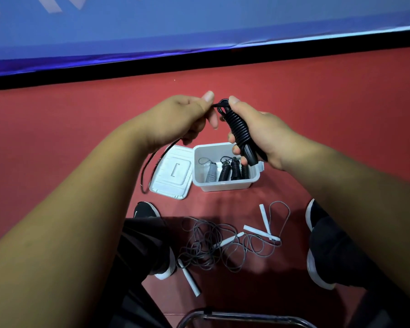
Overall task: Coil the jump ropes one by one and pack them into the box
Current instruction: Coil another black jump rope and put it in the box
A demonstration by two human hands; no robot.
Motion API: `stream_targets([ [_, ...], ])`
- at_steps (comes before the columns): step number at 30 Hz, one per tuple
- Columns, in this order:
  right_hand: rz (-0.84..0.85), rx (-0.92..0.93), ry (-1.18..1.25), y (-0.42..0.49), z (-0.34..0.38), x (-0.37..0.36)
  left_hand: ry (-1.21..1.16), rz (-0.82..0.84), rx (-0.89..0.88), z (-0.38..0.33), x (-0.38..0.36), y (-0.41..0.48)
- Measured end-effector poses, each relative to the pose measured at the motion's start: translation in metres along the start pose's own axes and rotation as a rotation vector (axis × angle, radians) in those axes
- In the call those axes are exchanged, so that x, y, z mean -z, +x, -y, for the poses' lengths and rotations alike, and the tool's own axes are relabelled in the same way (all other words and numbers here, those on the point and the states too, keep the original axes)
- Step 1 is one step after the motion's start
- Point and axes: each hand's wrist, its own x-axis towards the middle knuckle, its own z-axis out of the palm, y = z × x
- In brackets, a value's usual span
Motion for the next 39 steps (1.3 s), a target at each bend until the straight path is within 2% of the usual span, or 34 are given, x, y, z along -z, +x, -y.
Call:
stream_targets([
  [5, 0.076, -0.007, 0.016, -0.001, 0.003, 0.0, 0.179, 0.017, 0.028, 0.003, 0.005, 0.0],
  [15, 0.259, -0.069, -0.037, -0.011, 0.006, -0.006, 0.243, 0.02, 0.252, 0.009, 0.013, -0.001],
  [20, 0.454, -0.17, 0.017, -0.016, 0.006, -0.004, 0.262, 0.058, 0.287, 0.015, 0.01, 0.0],
  [24, 0.632, -0.257, 0.031, -0.019, 0.011, 0.001, 0.282, 0.001, 0.217, 0.014, 0.008, 0.001],
  [31, 0.796, -0.387, -0.003, -0.026, 0.004, -0.002, 0.206, -0.081, 0.09, -0.001, 0.0, 0.0],
  [39, 0.8, -0.367, -0.2, -0.023, -0.001, -0.003, 0.142, -0.107, -0.04, -0.009, -0.01, 0.006],
])
